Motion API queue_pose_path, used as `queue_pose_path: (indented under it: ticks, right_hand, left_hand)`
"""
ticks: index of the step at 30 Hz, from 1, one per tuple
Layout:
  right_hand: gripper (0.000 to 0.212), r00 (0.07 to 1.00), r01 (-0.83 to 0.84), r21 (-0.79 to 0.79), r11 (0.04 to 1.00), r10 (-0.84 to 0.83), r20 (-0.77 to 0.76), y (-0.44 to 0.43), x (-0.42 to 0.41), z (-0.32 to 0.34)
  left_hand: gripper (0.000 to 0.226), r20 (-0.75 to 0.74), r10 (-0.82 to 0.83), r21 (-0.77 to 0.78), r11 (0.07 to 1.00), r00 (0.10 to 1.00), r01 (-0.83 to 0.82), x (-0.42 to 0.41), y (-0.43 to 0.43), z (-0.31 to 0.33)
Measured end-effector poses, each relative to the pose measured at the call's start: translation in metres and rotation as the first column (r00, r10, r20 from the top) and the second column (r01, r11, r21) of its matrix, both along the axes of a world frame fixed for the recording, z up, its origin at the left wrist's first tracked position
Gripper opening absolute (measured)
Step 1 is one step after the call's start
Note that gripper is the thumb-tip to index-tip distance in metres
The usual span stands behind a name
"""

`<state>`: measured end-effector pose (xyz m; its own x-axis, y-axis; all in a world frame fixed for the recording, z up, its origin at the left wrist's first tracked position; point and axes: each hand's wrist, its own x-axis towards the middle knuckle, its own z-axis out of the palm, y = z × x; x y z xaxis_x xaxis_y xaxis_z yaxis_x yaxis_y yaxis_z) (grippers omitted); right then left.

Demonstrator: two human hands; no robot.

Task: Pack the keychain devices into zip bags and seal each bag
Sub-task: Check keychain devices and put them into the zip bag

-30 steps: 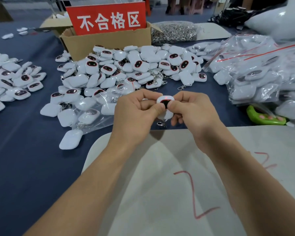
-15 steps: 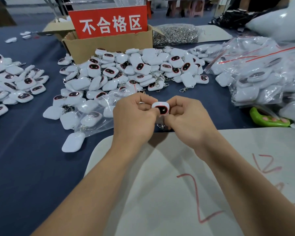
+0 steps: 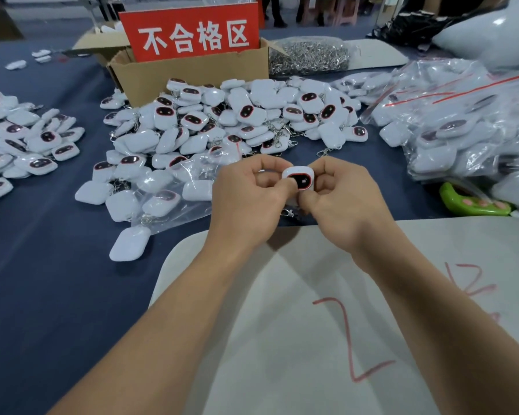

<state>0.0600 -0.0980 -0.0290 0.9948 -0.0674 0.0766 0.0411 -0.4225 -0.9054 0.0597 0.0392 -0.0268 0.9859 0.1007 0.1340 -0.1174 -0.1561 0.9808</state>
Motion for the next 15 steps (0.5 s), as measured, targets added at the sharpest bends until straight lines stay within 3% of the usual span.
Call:
queue_pose_path:
  ticks: [10,15]
  right_hand:
    - [0.008,0.999,-0.036,0.07,0.997,0.034,0.023,-0.0001,-0.0009,0.0033]
    - [0.015,0.993,0.031,0.042,0.999,-0.035,0.111,-0.0006,-0.0011,0.0014]
  left_hand:
    - [0.017,0.028,0.017,-0.008,1.0,0.999,-0.016,-0.0007,0.0007,-0.0003]
    - [0.016,0.076,0.088,0.092,0.991,0.993,-0.095,-0.0013,0.0014,-0.0031]
